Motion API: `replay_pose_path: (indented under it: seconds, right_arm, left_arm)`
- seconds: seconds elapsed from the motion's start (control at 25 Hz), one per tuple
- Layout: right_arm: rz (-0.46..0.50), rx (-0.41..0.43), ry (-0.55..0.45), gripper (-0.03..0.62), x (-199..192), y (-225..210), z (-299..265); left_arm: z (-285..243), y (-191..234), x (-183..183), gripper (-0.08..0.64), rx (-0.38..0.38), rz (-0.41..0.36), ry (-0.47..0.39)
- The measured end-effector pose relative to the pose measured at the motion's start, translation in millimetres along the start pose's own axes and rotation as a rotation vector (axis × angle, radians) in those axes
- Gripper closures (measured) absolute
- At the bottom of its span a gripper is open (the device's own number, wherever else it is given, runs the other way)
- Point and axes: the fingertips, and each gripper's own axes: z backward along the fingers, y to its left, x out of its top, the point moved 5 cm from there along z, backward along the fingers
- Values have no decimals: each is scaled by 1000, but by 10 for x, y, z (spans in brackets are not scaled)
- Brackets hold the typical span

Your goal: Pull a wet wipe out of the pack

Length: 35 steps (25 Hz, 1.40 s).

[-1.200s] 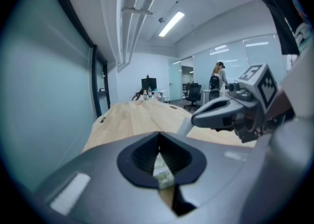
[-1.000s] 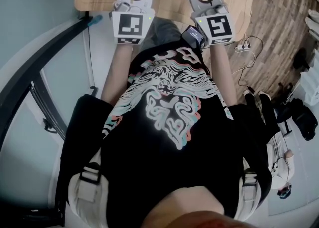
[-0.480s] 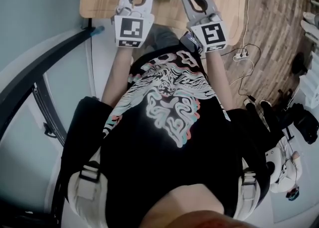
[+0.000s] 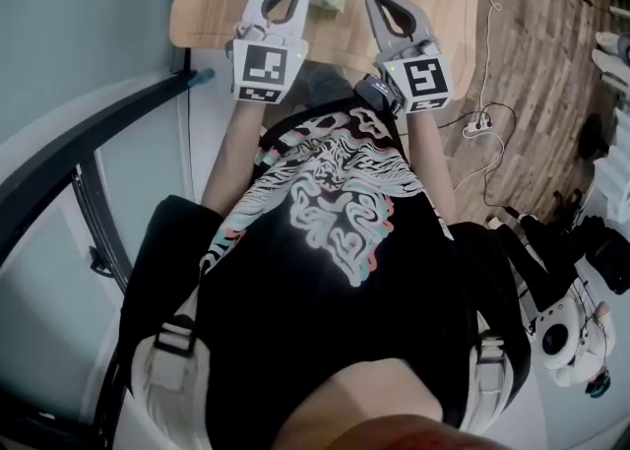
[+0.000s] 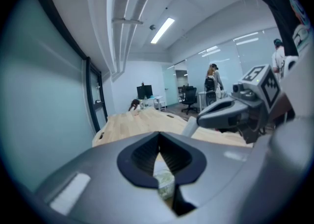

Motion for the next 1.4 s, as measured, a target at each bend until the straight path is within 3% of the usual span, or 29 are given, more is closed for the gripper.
replay_pose_path:
  seconds: [0.36,0.8,1.16,1.4]
  right_arm:
    - [-30,-53,10,591,-39,-347,133]
    - [-69,-87,18,591,-113,-432,208]
    - [-158,-126,-2,591,-139,-590,264]
    - [-149,-146,-6,591,-166,-659,275]
  left_arm:
    - [-277,-103,197,574,-23,-17,7]
    - [-286,-163,130,574,-33,-8,23]
    - [-341,-138,74,574,-33,4,40]
    - [-412,-119,7,574,-39,6,48]
